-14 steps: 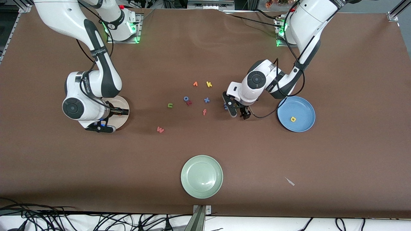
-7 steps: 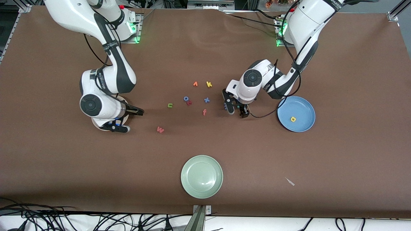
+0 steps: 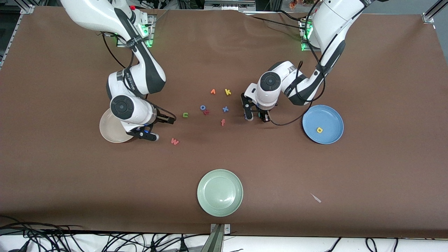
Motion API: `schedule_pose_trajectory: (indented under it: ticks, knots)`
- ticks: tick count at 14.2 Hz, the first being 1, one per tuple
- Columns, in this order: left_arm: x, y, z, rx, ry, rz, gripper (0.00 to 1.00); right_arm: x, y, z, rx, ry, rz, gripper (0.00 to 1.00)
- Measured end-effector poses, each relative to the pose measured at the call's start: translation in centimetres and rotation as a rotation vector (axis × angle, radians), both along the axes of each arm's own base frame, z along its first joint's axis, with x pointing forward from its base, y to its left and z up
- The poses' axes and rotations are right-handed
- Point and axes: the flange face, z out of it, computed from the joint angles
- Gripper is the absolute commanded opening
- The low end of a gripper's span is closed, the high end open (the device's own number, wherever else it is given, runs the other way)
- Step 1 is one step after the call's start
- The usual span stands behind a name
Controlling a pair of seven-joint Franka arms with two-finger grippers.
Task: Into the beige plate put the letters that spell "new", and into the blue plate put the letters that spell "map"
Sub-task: 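Grasp the teal P with the left gripper while the right gripper drops orange e, then place the teal P on the blue plate while the right gripper grasps pink M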
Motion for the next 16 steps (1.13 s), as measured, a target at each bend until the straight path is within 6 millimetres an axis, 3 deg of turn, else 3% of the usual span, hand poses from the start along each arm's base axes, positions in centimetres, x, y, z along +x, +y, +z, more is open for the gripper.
schedule_pose_trajectory:
  ticks: [2, 4, 7, 9, 11, 14, 16]
  knots:
    - [0.5, 0.1, 0.7, -0.005, -0.014, 0.005, 0.00, 0.5, 0.4, -0.1, 0.013, -0.045, -0.015, 1.00]
    - [1.8, 0.5, 2.8, -0.010, -0.050, 0.021, 0.00, 1.1, 0.6, -0.8, 0.024, -0.092, -0.040, 1.00]
    - [4.6, 4.1, 6.9, 0.046, -0.063, 0.091, 0.00, 1.7, 1.3, -3.0, 0.042, -0.154, -0.052, 1.00]
    - [6.2, 8.4, 8.2, 0.104, -0.035, 0.167, 0.00, 1.9, 1.6, -4.5, 0.045, -0.170, -0.055, 1.00]
    - [8.2, 14.0, 8.3, 0.132, -0.008, 0.263, 0.00, 2.5, 1.8, -5.4, 0.047, -0.176, -0.057, 1.00]
    - [9.7, 23.0, 7.0, 0.151, 0.037, 0.410, 0.00, 3.3, 2.4, -6.3, 0.052, -0.188, -0.056, 1.00]
    - [9.1, 27.1, 5.6, 0.165, 0.085, 0.478, 0.00, 3.5, 2.7, -7.0, 0.053, -0.190, -0.053, 1.00]
